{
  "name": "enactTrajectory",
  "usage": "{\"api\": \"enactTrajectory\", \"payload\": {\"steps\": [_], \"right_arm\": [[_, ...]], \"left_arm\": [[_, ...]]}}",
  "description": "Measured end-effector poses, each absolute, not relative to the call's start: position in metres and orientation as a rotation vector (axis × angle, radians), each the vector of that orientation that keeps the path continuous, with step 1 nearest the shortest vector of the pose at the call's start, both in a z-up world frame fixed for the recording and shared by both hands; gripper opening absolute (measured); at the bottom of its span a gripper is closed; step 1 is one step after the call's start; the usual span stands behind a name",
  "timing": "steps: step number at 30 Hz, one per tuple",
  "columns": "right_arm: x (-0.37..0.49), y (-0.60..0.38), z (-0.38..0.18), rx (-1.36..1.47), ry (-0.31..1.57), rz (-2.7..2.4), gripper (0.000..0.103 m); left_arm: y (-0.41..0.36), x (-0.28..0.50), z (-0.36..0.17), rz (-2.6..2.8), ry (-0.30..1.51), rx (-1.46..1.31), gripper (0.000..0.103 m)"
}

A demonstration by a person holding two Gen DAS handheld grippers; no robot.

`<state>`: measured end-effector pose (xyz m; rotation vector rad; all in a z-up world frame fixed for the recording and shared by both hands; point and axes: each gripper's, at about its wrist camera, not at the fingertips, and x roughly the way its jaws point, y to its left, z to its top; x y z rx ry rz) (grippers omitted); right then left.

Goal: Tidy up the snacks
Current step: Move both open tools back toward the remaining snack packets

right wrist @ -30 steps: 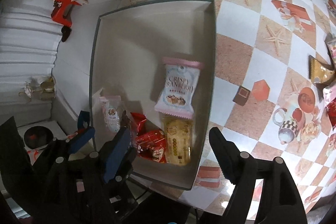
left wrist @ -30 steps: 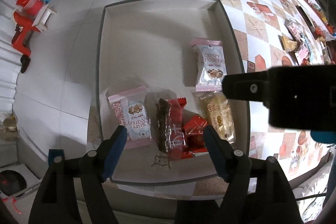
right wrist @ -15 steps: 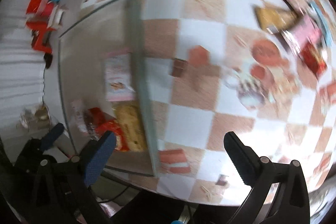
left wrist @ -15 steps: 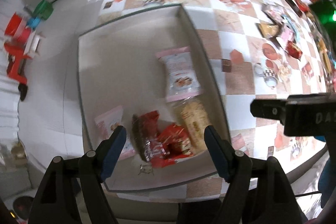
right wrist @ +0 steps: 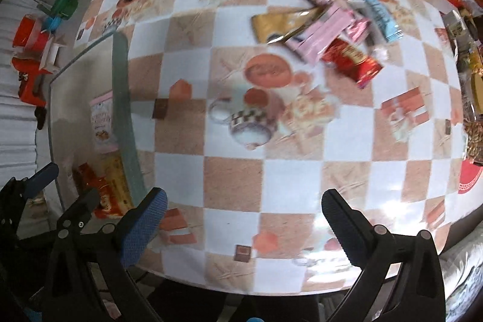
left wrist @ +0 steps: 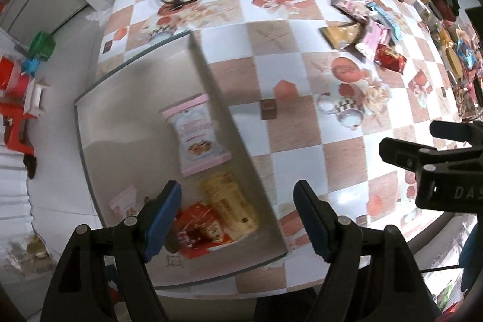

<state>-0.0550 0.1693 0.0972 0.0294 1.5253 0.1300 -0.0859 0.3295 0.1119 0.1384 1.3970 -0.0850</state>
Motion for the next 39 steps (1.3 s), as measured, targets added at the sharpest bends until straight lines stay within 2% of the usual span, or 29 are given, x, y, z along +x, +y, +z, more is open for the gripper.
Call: {"api": "enactTrajectory", "payload": {"steps": [13, 28, 39], "right_arm": [[-0.046, 0.104, 0.081, 0.071, 1.585, 0.131, 0.103], [-0.051, 0.004, 0.047, 0.173, 1.666, 0.032, 0.103], [-0.056, -0.040, 0.037, 0.252, 1.673, -0.013, 0.103]], "left_arm": [[0.266, -0.062, 0.104, -0.094, 1.469, 0.139, 0.080], [0.178, 0.042, 0.086, -0.127, 1.444, 0.126, 0.080], [0.179, 0.124, 0.061, 0.010, 1.434, 0.043, 0.080]]}}
